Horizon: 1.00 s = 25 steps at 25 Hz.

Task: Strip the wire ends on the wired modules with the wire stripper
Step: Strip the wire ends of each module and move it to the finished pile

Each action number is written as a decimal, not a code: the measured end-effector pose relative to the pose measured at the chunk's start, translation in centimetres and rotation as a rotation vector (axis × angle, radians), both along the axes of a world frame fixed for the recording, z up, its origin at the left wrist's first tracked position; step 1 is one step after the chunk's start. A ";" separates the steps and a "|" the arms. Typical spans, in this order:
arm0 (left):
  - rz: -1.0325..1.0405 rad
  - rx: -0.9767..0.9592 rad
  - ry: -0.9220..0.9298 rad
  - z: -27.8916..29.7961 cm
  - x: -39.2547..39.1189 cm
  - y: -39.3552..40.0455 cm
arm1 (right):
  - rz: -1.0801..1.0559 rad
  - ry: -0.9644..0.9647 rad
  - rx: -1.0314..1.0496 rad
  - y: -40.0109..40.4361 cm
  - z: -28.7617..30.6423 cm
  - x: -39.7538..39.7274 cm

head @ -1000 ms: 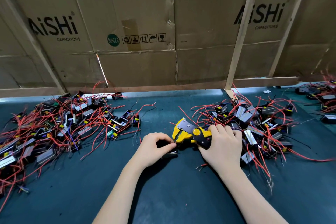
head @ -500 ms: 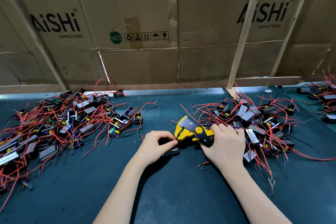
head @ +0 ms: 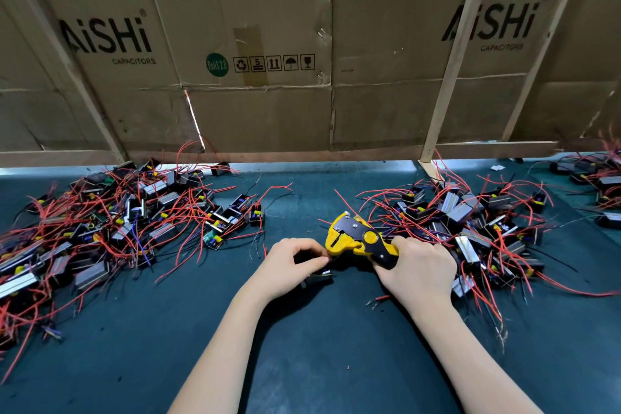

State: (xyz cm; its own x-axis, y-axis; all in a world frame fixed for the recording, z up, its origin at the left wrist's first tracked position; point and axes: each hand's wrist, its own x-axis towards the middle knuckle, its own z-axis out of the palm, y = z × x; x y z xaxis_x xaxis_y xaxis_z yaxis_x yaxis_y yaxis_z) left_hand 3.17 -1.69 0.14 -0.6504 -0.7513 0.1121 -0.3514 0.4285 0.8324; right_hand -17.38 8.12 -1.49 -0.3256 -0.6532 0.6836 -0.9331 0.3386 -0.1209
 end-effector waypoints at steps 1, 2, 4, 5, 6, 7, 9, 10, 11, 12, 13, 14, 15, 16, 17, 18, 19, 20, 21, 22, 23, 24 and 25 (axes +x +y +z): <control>-0.022 0.017 0.005 0.0 0.0 0.0 | -0.019 0.023 -0.001 0.0 -0.1 -0.1; -0.046 0.034 0.014 0.1 0.1 0.0 | -0.046 0.046 -0.001 0.0 -0.2 -0.3; -0.104 0.084 0.046 0.3 0.2 0.1 | -0.091 0.065 -0.011 0.0 -0.4 -0.5; -0.143 0.117 0.062 0.4 0.4 0.0 | -0.099 0.066 -0.019 0.0 -0.4 -0.6; -0.186 0.144 0.068 0.6 0.6 0.0 | -0.102 0.067 -0.022 0.0 -0.5 -0.6; -0.224 0.157 0.063 0.8 0.7 -0.2 | -0.102 0.068 -0.022 0.0 -0.6 -0.6; -0.255 0.147 0.045 0.9 0.9 -0.3 | -0.100 0.065 -0.022 0.0 -0.7 -0.6; -0.231 0.140 0.046 0.8 0.9 -0.2 | -0.098 0.062 -0.025 0.0 -0.7 -0.7; -0.180 0.130 0.057 0.6 0.8 -0.2 | -0.096 0.060 -0.026 0.0 -0.7 -0.7; -0.110 0.114 0.075 0.4 0.6 -0.1 | -0.095 0.060 -0.026 0.0 -0.7 -0.7; -0.037 0.099 0.094 0.2 0.3 -0.1 | -0.094 0.061 -0.024 0.0 -0.7 -0.7; 0.026 0.092 0.111 0.0 0.1 -0.1 | -0.092 0.060 -0.022 0.0 -0.7 -0.6; 0.072 0.093 0.123 -0.1 -0.2 -0.1 | -0.090 0.060 -0.020 0.0 -0.7 -0.6; 0.102 0.094 0.128 -0.2 -0.3 -0.1 | -0.088 0.061 -0.018 0.0 -0.6 -0.6; 0.120 0.091 0.127 -0.3 -0.4 -0.1 | -0.086 0.064 -0.018 -0.1 -0.6 -0.6; 0.129 0.085 0.122 -0.4 -0.5 -0.2 | -0.081 0.070 -0.018 -0.1 -0.5 -0.6; 0.132 0.077 0.116 -0.4 -0.5 -0.2 | -0.074 0.079 -0.017 -0.1 -0.5 -0.5; 0.131 0.072 0.111 -0.4 -0.5 -0.2 | -0.066 0.091 -0.016 -0.1 -0.4 -0.5; 0.130 0.073 0.106 -0.5 -0.5 -0.2 | -0.058 0.101 -0.016 -0.1 -0.3 -0.4; 0.131 0.077 0.102 -0.5 -0.5 -0.3 | -0.051 0.107 -0.017 -0.1 -0.2 -0.3; 0.137 0.081 0.097 -0.5 -0.6 -0.3 | -0.045 0.109 -0.017 -0.1 -0.2 -0.3; 0.148 0.084 0.093 -0.5 -0.6 -0.3 | -0.042 0.108 -0.015 -0.1 -0.1 -0.2; 0.158 0.085 0.092 -0.5 -0.7 -0.3 | -0.042 0.108 -0.010 -0.1 -0.1 -0.2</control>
